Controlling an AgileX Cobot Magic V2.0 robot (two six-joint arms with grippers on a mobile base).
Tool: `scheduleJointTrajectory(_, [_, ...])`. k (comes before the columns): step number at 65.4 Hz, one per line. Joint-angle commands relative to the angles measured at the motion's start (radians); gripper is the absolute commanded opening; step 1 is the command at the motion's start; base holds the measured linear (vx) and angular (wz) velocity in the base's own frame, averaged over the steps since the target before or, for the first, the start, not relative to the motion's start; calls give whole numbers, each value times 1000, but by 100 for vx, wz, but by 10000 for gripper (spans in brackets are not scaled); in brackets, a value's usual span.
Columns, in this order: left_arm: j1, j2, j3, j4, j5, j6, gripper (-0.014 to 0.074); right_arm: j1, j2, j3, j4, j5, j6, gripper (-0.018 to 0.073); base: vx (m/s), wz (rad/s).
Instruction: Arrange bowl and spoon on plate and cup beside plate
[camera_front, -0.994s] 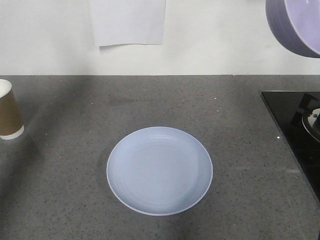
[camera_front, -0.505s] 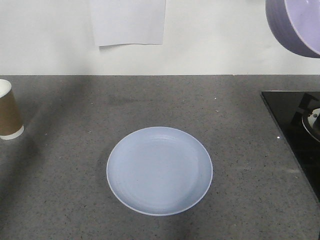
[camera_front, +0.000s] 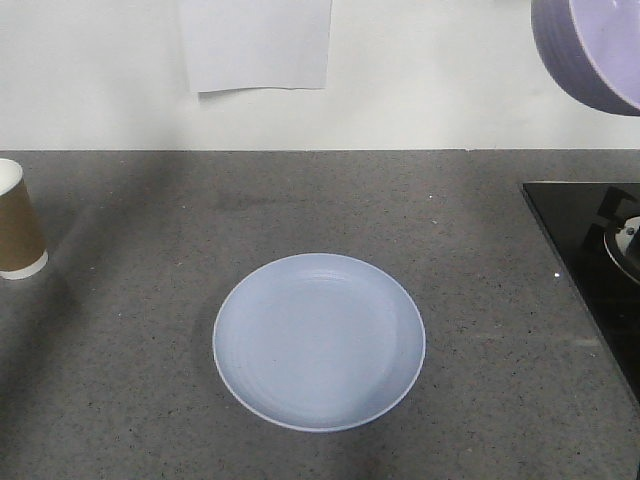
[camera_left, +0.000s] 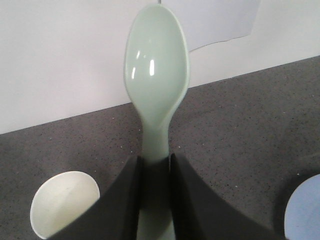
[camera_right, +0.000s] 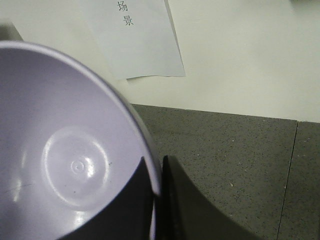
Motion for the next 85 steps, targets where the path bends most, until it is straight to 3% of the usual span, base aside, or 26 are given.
scheduleJointTrajectory(1, [-4, -23, -27, -13, -67, -7, -6, -4, -25, -29, 65, -33, -8, -6, 0, 0])
scheduleJointTrajectory(29, [-4, -23, -27, -13, -67, -7, -6, -4, -23, -29, 81, -76, -8, -6, 0, 0])
scheduleJointTrajectory(37, [-4, -23, -27, -13, -67, -7, -6, 0, -5, -29, 172, -64, -44, -6, 0, 0])
scheduleJointTrajectory(45, [-4, -23, -27, -13, -67, -7, -6, 74, 33, -29, 272, -26, -150, -6, 0, 0])
scheduleJointTrajectory(46, [-4, -23, -27, -13, -67, -7, -6, 269, 112, -29, 226, -15, -170, -6, 0, 0])
scheduleJointTrajectory(57, [-4, -23, -27, -13, -67, -7, -6, 489, 206, -29, 13, -30, -168, -6, 0, 0])
scheduleJointTrajectory(70, [-4, -23, -27, -13, -67, -7, -6, 638, 324, -29, -230, -36, -48, -6, 0, 0])
scheduleJointTrajectory(85, [-4, -23, -27, -13, -67, -7, -6, 710, 431, -29, -360, -32, -41, -6, 0, 0])
